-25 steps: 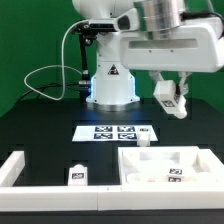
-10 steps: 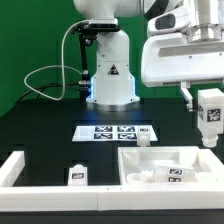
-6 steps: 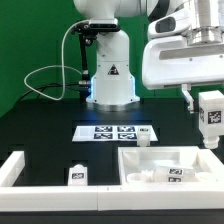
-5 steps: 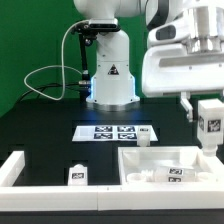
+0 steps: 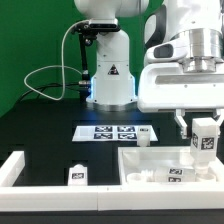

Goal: Assemble one leg

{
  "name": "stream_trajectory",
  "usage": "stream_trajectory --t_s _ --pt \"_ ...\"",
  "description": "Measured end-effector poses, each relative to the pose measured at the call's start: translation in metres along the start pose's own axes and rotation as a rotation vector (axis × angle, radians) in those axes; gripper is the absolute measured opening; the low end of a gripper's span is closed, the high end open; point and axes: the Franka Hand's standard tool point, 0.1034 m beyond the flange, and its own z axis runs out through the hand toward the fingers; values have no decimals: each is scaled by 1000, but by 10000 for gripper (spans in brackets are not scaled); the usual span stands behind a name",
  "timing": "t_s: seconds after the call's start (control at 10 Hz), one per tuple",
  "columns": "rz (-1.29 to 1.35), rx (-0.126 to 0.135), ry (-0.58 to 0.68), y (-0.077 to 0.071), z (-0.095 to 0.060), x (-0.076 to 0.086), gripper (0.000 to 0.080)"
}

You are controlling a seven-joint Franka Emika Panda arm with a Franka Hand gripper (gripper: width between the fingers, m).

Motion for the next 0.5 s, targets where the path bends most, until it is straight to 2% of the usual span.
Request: stream_trajectory --t_s 0.2,0.5 --pt "11 5 5 -7 3 -5 279" --pt "17 2 22 -6 12 -9 279"
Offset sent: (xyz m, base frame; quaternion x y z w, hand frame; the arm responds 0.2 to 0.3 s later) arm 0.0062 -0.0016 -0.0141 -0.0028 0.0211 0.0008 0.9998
